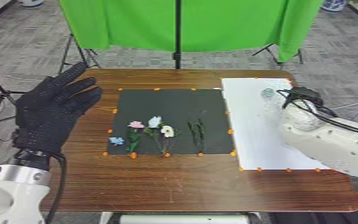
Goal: Arrange flowers
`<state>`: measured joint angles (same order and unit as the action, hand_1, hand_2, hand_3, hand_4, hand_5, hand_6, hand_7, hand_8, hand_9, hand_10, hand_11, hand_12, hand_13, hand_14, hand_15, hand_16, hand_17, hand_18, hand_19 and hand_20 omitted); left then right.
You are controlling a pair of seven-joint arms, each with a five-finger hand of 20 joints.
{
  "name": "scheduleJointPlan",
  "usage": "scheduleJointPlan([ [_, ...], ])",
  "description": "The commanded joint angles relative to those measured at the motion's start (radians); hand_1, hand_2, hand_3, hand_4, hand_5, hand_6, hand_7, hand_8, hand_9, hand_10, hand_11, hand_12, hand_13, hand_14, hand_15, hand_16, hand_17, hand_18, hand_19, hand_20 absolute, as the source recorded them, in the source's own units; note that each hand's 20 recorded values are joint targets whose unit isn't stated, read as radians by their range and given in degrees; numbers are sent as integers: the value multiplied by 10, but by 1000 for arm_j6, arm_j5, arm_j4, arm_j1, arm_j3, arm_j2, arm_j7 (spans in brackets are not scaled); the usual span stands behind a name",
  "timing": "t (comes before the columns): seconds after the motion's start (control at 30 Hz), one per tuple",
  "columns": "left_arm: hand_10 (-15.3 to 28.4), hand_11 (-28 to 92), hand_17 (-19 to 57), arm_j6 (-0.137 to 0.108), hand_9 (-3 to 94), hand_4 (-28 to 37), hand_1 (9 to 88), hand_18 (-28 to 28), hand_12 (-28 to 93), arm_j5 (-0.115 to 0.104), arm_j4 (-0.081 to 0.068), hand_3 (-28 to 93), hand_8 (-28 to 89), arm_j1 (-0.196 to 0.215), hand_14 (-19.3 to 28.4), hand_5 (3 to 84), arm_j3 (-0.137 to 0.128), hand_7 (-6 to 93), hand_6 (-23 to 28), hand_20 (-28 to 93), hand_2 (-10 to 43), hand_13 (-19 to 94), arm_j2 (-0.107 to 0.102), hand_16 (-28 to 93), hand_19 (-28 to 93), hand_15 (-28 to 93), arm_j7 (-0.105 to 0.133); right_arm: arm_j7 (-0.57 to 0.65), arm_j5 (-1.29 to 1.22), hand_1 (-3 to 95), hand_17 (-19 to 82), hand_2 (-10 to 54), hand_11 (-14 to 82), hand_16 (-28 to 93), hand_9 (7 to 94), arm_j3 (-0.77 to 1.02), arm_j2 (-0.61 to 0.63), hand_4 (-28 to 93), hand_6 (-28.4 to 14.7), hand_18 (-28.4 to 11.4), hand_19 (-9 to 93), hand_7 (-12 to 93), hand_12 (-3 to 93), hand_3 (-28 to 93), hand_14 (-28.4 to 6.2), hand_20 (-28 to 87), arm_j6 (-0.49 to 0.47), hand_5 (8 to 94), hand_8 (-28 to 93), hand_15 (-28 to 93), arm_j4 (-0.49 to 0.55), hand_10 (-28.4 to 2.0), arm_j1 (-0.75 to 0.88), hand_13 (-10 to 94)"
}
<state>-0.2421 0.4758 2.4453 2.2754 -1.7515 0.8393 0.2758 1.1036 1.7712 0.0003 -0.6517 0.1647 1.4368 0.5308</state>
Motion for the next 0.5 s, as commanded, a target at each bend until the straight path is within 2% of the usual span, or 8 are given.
scheduleJointPlan([
  [0.03, 221, 318, -65, 17, 319, -219, 223, 284, 111, 3, -6, 779, -85, 8, 284, 392, -1, 133, 120, -137, 79, 245, 13, -113, 735, 561, -23, -9, 75, 584, 489, -95, 76, 278, 936, -21, 21, -283, 52, -140, 932, 184, 252, 650, -6, 28, 125, 873, 29, 354, 26, -36, 15, 931],
  [0.27, 221, 317, -65, 16, 320, -219, 222, 284, 111, 9, 1, 779, -85, 23, 284, 393, -17, 134, 120, -137, 79, 245, 19, -113, 736, 561, -27, -39, 144, 582, 493, -95, 113, 277, 937, 34, 12, -283, 40, -150, 932, 186, 247, 683, -8, 65, 185, 879, 40, 368, 156, -44, -2, 937],
  [0.37, 222, 317, -65, 9, 319, -219, 222, 284, 111, 2, 1, 779, -85, 22, 284, 393, -10, 132, 121, -137, 79, 246, 6, -114, 736, 560, -13, -81, 146, 583, 493, -95, 119, 270, 937, 27, -14, -283, 36, -153, 932, 184, 246, 689, -11, 75, 215, 881, 42, 378, 215, -45, -38, 937],
  [0.43, 222, 315, -65, 15, 320, -219, 222, 284, 111, 7, 0, 779, -84, 19, 284, 393, -8, 132, 121, -137, 79, 246, 12, -114, 735, 560, -18, -111, 129, 583, 492, -95, 122, 267, 937, 46, -45, -283, 36, -153, 932, 183, 245, 692, -11, 81, 225, 880, 45, 380, 246, -46, -42, 937],
  [0.5, 222, 315, -65, 10, 320, -219, 223, 284, 111, 9, 0, 779, -84, 16, 284, 393, -7, 132, 120, -137, 79, 246, 15, -114, 736, 560, -21, -140, 110, 582, 492, -95, 122, 265, 937, 47, -86, -283, 35, -154, 932, 183, 245, 693, -12, 84, 224, 880, 46, 381, 263, -46, -55, 937],
])
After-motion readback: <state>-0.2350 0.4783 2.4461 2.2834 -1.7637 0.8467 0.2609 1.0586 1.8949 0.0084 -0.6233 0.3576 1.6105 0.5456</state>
